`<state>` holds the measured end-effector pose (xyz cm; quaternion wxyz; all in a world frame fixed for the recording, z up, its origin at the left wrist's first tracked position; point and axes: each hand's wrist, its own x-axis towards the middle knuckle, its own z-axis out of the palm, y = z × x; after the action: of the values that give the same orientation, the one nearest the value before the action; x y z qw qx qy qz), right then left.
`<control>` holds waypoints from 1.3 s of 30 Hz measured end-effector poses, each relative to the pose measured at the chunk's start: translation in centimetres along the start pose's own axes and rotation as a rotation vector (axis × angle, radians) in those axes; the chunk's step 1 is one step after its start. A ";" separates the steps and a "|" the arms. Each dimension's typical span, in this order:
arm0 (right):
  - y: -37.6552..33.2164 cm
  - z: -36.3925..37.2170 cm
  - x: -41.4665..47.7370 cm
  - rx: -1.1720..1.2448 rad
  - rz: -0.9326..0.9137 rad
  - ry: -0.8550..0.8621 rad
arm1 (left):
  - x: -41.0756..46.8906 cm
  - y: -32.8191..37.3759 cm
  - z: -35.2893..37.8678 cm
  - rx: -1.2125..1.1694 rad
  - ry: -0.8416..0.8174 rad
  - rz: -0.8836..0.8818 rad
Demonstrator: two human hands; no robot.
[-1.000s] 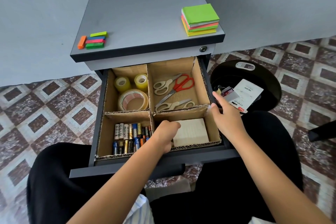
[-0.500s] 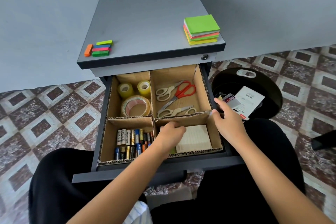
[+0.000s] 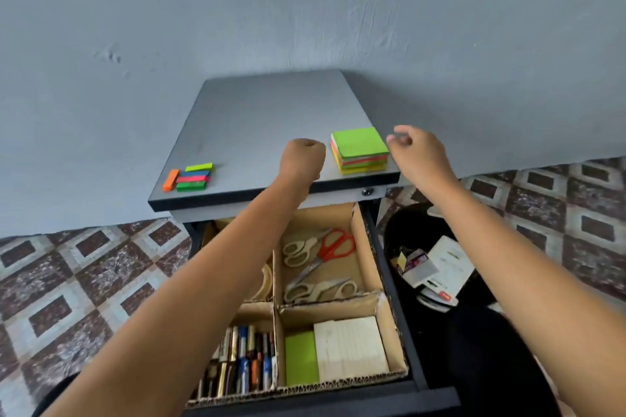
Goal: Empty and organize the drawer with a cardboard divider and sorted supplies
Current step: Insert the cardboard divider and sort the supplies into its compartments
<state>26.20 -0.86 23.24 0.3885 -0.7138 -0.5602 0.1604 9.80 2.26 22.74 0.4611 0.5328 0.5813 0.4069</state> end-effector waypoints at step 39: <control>-2.5 1.3 3.8 0.720 0.502 -0.272 | 2.0 1.4 -1.0 -0.847 -0.286 -0.342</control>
<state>24.86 3.31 24.99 0.4840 -0.6194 -0.3244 0.5262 9.19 4.37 24.15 0.7733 0.2456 0.3745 0.4488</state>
